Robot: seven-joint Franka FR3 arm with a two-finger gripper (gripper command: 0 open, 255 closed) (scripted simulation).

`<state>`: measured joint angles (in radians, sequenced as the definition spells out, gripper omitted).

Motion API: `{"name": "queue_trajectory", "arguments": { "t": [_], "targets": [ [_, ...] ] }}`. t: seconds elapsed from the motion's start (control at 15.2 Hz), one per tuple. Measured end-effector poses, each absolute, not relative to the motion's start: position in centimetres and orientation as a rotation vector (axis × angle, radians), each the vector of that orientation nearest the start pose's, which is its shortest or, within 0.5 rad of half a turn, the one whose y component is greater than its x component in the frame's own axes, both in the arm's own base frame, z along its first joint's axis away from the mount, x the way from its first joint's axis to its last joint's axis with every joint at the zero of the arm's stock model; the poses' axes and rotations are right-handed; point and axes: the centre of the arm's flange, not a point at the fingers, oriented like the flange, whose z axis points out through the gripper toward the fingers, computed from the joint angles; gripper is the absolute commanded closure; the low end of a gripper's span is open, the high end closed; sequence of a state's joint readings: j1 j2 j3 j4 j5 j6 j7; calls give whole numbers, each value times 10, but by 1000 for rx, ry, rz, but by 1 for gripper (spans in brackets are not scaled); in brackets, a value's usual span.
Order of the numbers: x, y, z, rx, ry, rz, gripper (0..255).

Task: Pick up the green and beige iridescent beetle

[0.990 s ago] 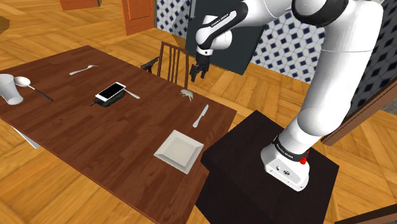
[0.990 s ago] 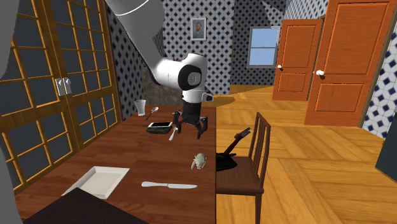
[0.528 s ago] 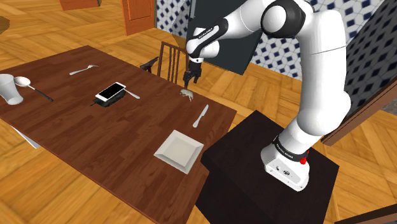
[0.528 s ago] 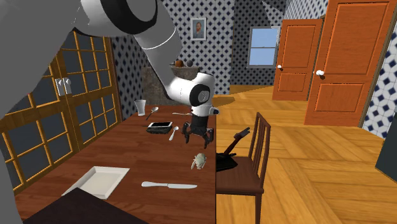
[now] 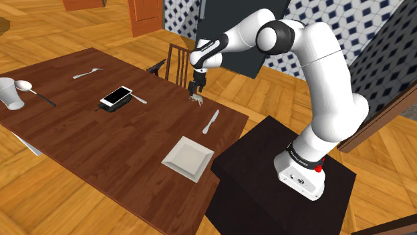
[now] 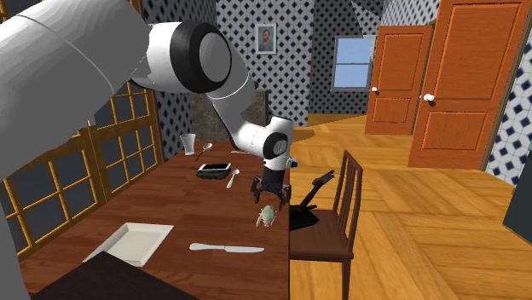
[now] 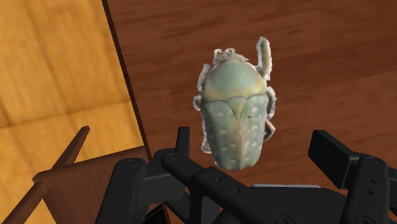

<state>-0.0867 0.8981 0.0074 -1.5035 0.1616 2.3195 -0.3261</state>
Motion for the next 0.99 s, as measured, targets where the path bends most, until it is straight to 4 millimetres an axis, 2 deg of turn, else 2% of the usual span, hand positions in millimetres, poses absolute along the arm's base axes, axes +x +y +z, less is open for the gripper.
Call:
{"name": "queue_trajectory", "arguments": {
  "t": [0.33, 0.4, 0.99],
  "targets": [
    [697, -52, 98, -3000, -194, 85, 0],
    [697, -52, 96, -3000, -194, 85, 255],
    [697, -51, 94, -3000, -194, 84, 255]
  ]
}}
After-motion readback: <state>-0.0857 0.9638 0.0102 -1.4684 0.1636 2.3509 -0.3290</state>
